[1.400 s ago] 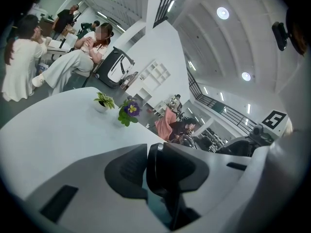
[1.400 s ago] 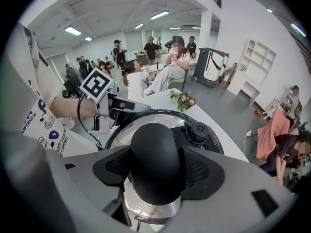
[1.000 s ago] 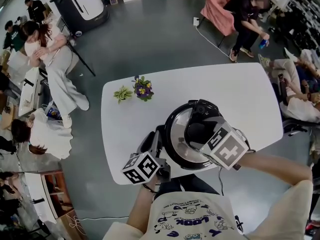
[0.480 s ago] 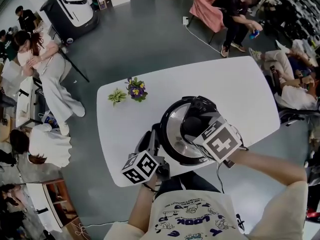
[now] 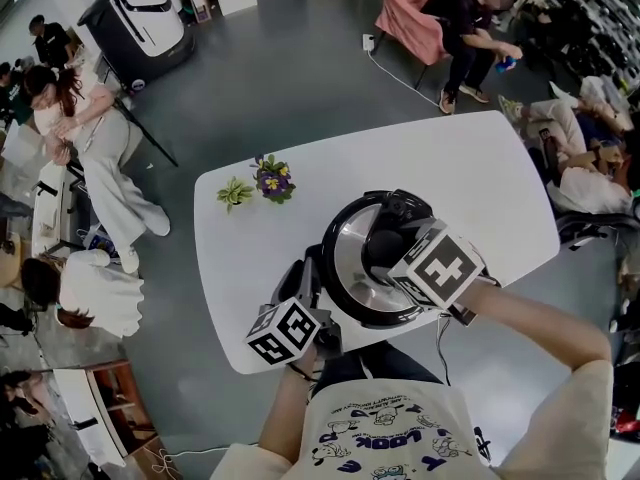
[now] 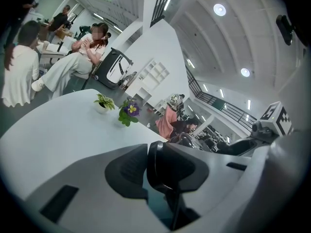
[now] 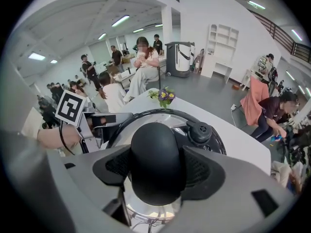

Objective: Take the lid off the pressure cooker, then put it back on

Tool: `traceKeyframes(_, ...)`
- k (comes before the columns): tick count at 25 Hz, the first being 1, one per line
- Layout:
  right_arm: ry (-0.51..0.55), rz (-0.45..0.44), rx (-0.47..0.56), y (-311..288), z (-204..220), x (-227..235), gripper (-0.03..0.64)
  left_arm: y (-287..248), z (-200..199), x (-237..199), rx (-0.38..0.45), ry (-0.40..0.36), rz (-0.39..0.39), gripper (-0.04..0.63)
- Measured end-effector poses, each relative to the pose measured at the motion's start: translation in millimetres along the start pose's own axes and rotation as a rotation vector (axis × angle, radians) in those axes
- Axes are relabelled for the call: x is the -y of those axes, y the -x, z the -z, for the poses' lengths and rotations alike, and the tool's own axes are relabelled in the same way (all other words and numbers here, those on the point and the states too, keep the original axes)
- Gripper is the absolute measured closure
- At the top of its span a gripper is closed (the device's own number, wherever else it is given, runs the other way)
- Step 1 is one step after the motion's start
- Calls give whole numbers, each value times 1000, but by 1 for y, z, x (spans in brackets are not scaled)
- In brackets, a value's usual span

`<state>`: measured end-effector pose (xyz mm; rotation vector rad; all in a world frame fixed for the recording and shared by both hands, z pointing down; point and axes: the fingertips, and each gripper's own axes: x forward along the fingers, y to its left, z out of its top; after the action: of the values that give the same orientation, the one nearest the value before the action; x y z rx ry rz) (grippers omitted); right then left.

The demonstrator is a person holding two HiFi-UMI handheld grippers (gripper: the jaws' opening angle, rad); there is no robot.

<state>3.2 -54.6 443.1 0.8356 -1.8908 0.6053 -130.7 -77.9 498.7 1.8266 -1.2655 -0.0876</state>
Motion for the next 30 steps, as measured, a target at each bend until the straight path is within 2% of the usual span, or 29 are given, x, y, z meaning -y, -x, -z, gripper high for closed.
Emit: traceKeyframes(30, 53, -20, 11, 4, -5, 0, 307, -1, -5, 3, 2, 1, -35, 482)
